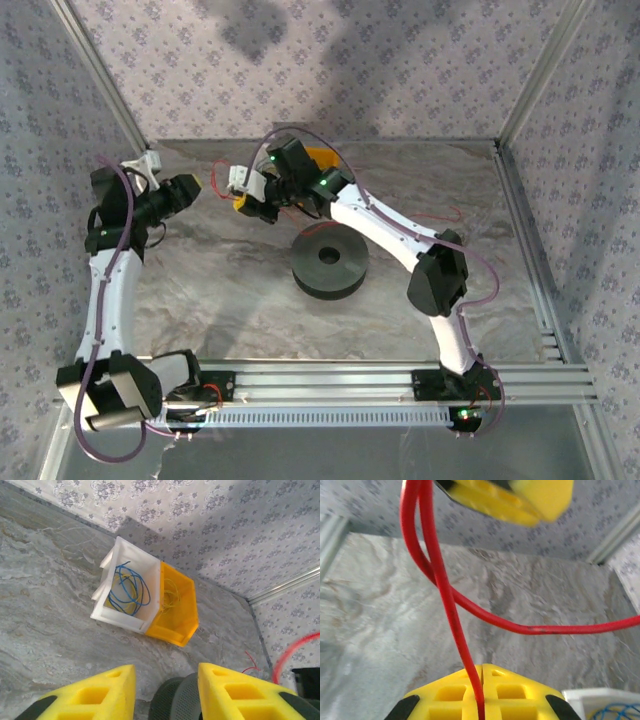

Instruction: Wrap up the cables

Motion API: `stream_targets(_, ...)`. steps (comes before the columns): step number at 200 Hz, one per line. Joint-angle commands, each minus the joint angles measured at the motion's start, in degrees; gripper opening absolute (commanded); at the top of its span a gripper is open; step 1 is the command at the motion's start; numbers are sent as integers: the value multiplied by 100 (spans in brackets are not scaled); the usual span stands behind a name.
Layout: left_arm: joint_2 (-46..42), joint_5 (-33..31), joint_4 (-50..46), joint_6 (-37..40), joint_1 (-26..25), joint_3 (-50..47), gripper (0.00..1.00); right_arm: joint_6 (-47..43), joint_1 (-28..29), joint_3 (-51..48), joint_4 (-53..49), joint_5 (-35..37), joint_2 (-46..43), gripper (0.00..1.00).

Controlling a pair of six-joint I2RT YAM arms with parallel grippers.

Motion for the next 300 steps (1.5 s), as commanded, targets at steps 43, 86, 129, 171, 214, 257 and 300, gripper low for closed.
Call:
stream_targets(43,321,2204,2095,-376,-120,-22,80,149,-271,942,-1091,-2142,250,0)
stream_targets(86,354,2339,2298,-322,-410,-73,73,550,-334,1512,-1222,-2702,602,0)
stream_targets(129,269,2476,2899,-611,-520,-274,71,935,-381,1955,-1345,-2996,900,0)
stream_targets(171,265,2469,2871,-609,-523,-286,63,1110,-395,1976,-1256,-3122,976,0)
stream_targets(214,301,2324,2813,-613,-534,-269,35,1193,-374,2016,-1206,-3130,979,0)
stream_targets(257,336,2225,2843,-657,-534,-259,21,1220,-382,2036,-1271,-3081,974,0)
stream_targets(300,329,2103,2577,-486,-535,-203,0,1211,-412,2061,-1356,-2996,968,0)
